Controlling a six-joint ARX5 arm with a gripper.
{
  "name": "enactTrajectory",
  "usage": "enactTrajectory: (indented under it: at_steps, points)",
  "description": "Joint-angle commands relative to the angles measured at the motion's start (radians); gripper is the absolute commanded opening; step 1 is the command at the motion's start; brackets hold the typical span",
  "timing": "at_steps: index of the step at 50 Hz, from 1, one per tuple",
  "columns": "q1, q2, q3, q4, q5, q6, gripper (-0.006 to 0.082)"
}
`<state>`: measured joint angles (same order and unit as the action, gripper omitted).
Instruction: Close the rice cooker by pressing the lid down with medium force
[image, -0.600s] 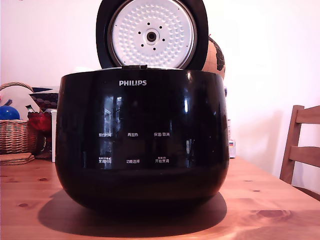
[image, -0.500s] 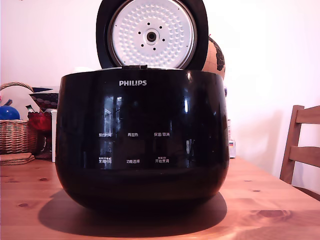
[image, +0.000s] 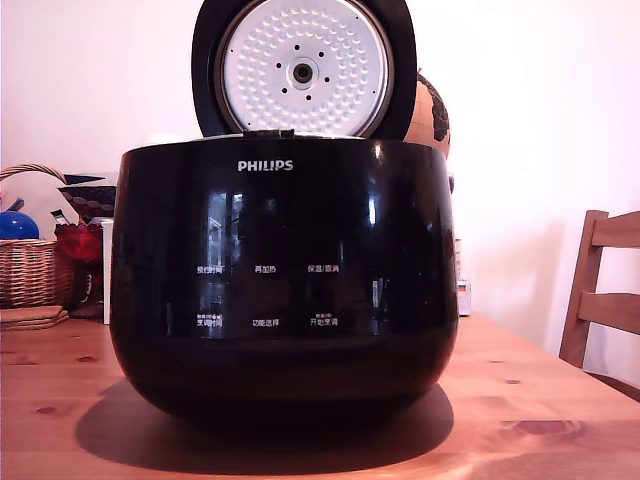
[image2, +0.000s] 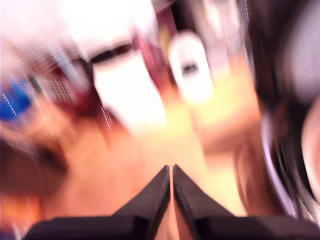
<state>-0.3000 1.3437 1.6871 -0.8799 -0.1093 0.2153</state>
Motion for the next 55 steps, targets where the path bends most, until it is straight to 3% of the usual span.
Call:
enactTrajectory:
  at_steps: [1, 11, 23, 36, 46, 55]
  points:
    - [0.009, 0.007, 0.01, 0.08, 0.007, 0.001, -0.0021]
    - [0.012, 0.048, 0.01, 0.257, 0.098, 0.002, -0.0021]
    - [0.026, 0.172, 0.065, 0.281, 0.188, 0.001, -0.0021]
    - [0.081, 0.345, 0.312, 0.176, 0.394, -0.027, -0.0021]
    - [0.145, 0.51, 0.556, 0.06, 0.652, -0.17, -0.0021]
    - [0.167, 0.592, 0.653, 0.068, 0.81, -0.288, -0.0021]
